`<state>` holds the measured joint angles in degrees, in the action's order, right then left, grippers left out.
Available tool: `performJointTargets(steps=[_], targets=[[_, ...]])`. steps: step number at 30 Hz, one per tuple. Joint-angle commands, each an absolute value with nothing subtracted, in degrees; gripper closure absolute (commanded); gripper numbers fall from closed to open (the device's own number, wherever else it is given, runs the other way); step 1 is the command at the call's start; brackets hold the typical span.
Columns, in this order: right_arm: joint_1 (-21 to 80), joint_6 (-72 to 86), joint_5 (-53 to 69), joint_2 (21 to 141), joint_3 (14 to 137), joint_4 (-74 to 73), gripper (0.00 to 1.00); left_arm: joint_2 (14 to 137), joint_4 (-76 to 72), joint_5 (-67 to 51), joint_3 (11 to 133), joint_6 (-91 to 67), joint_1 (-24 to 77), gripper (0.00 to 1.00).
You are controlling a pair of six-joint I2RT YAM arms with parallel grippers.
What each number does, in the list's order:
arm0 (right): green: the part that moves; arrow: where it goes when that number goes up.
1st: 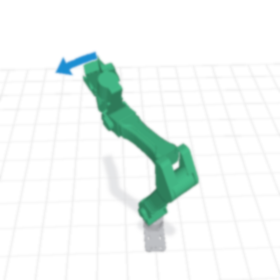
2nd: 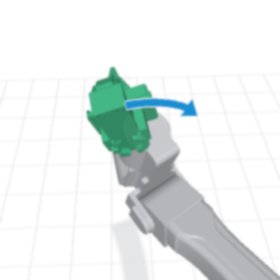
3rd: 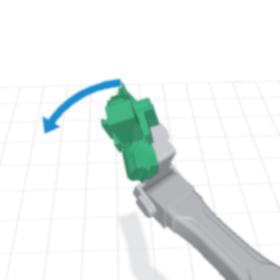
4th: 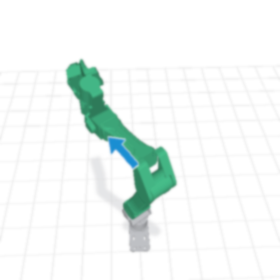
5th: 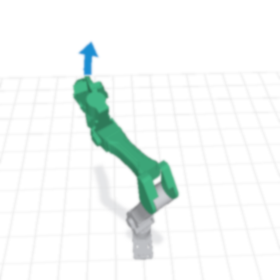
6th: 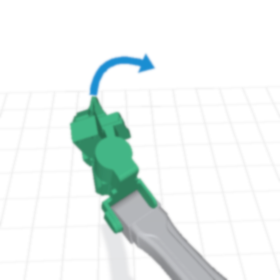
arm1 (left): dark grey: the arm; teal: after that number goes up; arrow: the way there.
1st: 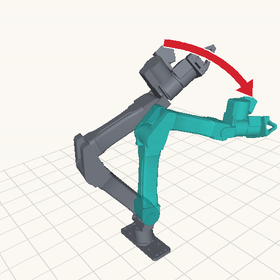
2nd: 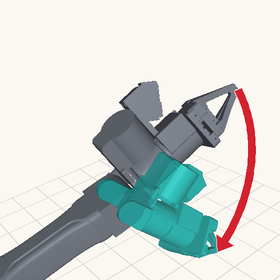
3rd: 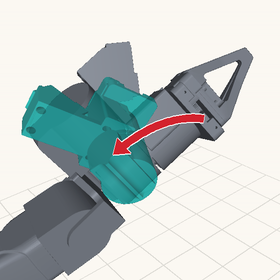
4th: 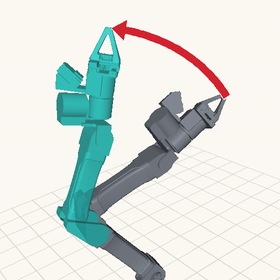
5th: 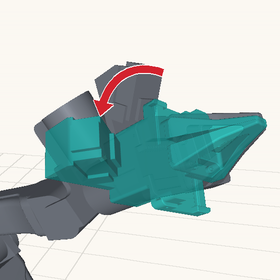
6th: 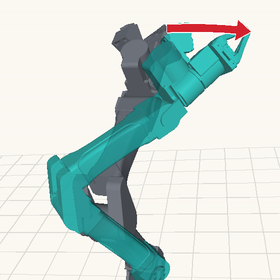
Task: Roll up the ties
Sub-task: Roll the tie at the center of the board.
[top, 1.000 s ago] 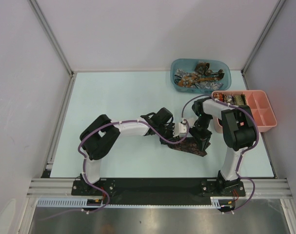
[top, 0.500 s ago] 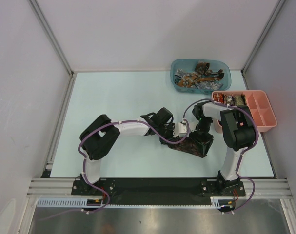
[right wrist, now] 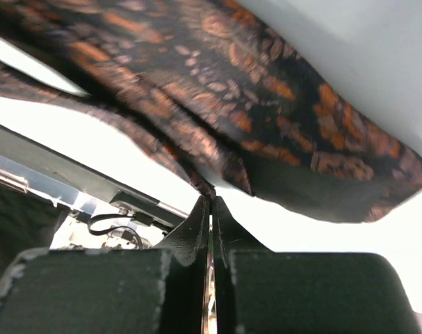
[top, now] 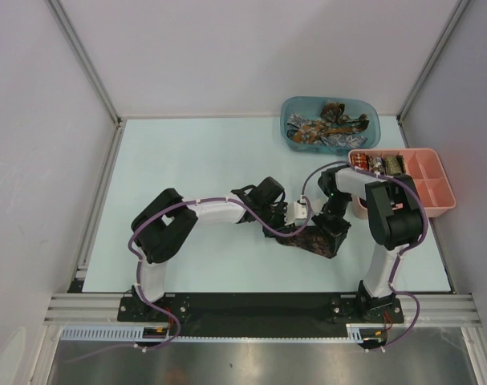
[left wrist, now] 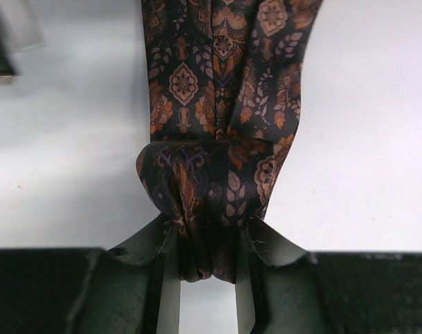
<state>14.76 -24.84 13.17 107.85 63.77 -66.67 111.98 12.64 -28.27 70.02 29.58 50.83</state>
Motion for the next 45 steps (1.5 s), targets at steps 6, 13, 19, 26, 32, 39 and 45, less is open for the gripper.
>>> performJointTargets(steps=[6,13,19,26,32,39,45], targets=[[13.89,-27.42,14.86,104.06,71.71,-71.19,1.00,112.59,18.19,-26.90,69.43,30.85,50.01,0.89],[13.80,-27.33,11.95,109.33,74.79,-66.89,1.00,111.89,17.67,-27.07,69.08,30.94,49.83,0.89],[13.62,-27.86,9.49,114.69,74.18,-63.28,1.00,110.31,15.04,-27.33,67.68,29.71,49.13,0.91],[14.15,-28.21,6.77,116.28,71.72,-60.30,1.00,106.01,8.45,-30.67,63.81,26.37,46.94,0.93],[14.33,-28.39,5.19,116.45,70.75,-59.33,1.00,102.57,2.29,-37.08,60.03,23.91,44.92,0.94],[14.33,-27.69,5.10,117.68,71.28,-59.24,1.00,100.99,0.61,-43.68,57.57,27.93,43.68,0.93],[14.24,-27.07,5.36,118.56,73.38,-60.20,1.00,103.18,9.22,-42.45,61.43,34.19,43.77,0.94]])
